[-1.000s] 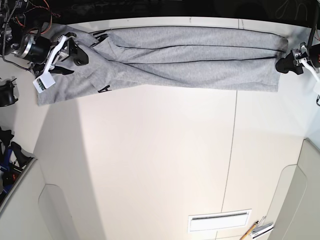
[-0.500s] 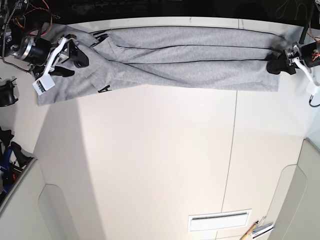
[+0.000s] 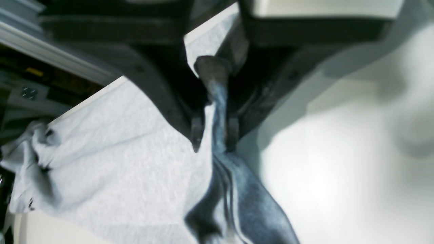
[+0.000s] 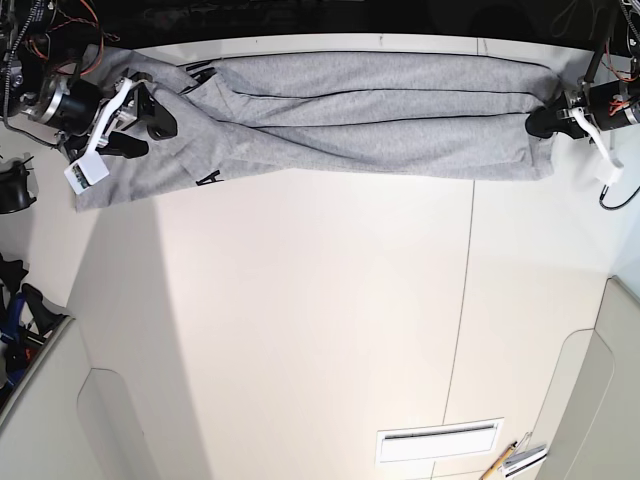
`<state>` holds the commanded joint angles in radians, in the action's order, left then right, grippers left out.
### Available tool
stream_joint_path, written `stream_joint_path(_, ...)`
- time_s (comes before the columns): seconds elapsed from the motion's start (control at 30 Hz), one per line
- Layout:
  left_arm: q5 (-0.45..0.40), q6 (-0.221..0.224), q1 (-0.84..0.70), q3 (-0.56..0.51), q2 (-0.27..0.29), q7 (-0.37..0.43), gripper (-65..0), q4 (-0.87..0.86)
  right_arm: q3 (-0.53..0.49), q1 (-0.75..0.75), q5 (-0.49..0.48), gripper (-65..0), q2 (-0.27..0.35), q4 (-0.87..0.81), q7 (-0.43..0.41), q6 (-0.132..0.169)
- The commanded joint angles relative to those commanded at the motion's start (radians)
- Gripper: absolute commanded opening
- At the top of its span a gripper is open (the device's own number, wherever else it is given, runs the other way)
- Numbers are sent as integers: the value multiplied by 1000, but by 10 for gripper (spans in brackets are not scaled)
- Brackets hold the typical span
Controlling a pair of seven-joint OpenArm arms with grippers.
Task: Fold the T-shirt properly
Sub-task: 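Grasp the strip's end with the left gripper and lift it, then fold the strip end with the left gripper toward the right gripper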
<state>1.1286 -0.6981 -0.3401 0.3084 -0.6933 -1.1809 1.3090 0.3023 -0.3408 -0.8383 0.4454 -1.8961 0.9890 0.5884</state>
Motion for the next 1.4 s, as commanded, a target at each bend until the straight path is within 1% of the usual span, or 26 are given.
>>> stream_joint_path(0.1,-2,0,43,52,-8,-1,-650,0,20,19,-16,-314,0,0,0,0)
stream_joint_path(0.2,-40,0,75,107,-33,-1,-650,0,65,20,-46,-314,0,0,0,3)
stream_joint_path(0.33,-94,0,97,112,-86,31,-650,0,104,31,-64,-314,-1,0,2,3)
stream_joint_path(0.4,-143,0,97,112,-117,58,-650,0,112,30,-62,-314,-1,0,3,3)
stream_joint_path(0.5,-168,0,107,112,-156,61,-650,6,113,31,-55,-314,-3,0,3,3)
stream_joint_path(0.57,-168,0,104,112,-158,45,-650,46,116,30,-36,-314,-15,0,3,2)
stream_joint_path(0.63,-171,0,87,112,-157,40,-650,125,117,30,-33,-314,-32,0,3,2)
stream_joint_path(0.7,-214,0,72,112,-154,40,-650,226,117,30,-32,-314,-45,0,3,2)
stream_joint_path(0.77,-211,0,49,112,-141,24,-650,335,117,30,-32,-314,-50,0,3,2)
stream_joint_path(0.9,-151,0,-49,111,-95,20,-650,567,117,31,-28,-314,-50,0,2,3)
stream_joint_path(0.97,-132,0,-88,111,-54,17,-650,661,117,30,-17,-314,-49,0,-1,2)
stream_joint_path(1.0,-109,0,-109,111,-17,16,-650,727,117,31,-14,-314,-50,0,-2,2)
stream_joint_path(1.1,-54,0,-112,111,58,-3,-650,836,117,30,-14,-314,-50,0,-2,2)
stream_joint_path(1.2,-2,0,-112,93,124,-8,-650,880,117,30,-14,-314,-50,0,-2,2)
stream_joint_path(1.27,-5,0,-111,50,151,-6,-650,875,117,31,-7,-314,-50,0,-3,2)
stream_joint_path(1.33,-21,0,-110,-10,174,-1,-650,864,117,31,-8,-314,-50,0,-5,2)
stream_joint_path(1.4,-77,0,-105,-81,186,40,-650,848,117,30,-8,-314,-50,0,-5,-2)
